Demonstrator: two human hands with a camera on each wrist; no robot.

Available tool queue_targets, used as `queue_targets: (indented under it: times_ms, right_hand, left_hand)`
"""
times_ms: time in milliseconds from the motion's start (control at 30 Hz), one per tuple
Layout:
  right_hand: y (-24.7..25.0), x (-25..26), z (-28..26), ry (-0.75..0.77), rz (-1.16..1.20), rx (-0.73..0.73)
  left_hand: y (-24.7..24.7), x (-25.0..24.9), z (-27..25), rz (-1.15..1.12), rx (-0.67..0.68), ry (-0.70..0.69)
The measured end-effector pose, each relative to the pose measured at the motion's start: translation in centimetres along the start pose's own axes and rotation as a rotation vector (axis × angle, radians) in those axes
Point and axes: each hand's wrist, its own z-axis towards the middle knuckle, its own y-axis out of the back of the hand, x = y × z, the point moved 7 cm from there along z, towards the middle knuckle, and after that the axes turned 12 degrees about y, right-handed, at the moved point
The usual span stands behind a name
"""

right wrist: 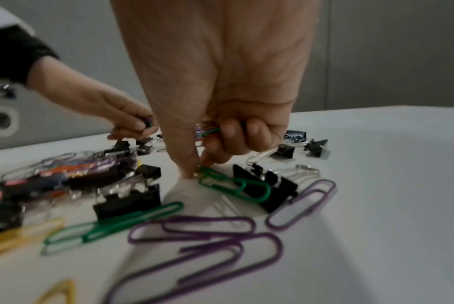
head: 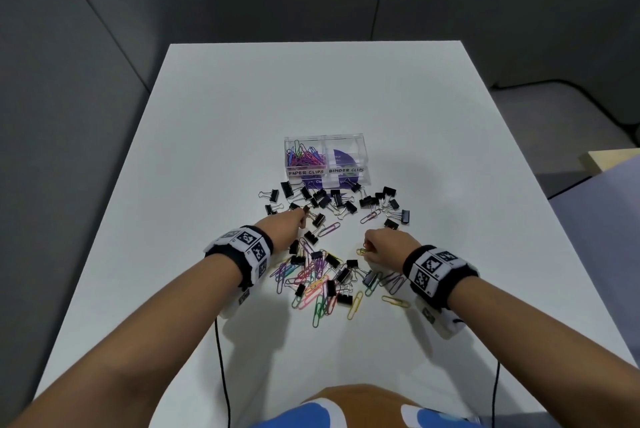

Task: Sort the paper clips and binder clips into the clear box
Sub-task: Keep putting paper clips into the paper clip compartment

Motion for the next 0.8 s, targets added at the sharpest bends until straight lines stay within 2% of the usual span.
queue_targets:
  times_ms: [100,200,333,500,667,800]
  right_hand:
    - [0.1,0.6,0.3,0.016,-0.070,-0.022]
    - [0.2,0.9,0.7,0.037,-0.061,-0.022]
    - [1.4,-0.7,1.1,-0.040,0.096,-0.079]
    - [3.9,-3.5,0.8,-0.129,0.310,-0.234]
    - [5.3,-4.0,1.7,-0.102,0.414,-0.309]
    - [5.1,-3.6,2.9,-0.069,0.447,-0.324]
  left_hand:
    - [0.6,-0.9,-0.1,0.013,-0.030,0.005]
    - [0.7,-2.9,0.0,0.065,-0.058,-0.064]
    - [0.0,-4.9,0.5,0.101,-0.049,-0.118]
    - [-0.2,-5.8,1.2,0.041,-0.002,-0.122]
    - [0.3,-5.9,1.6,0.040,-0.058,-0.103]
    - [0.0,-5.9,2.1,0.162,-0.088,-0.109]
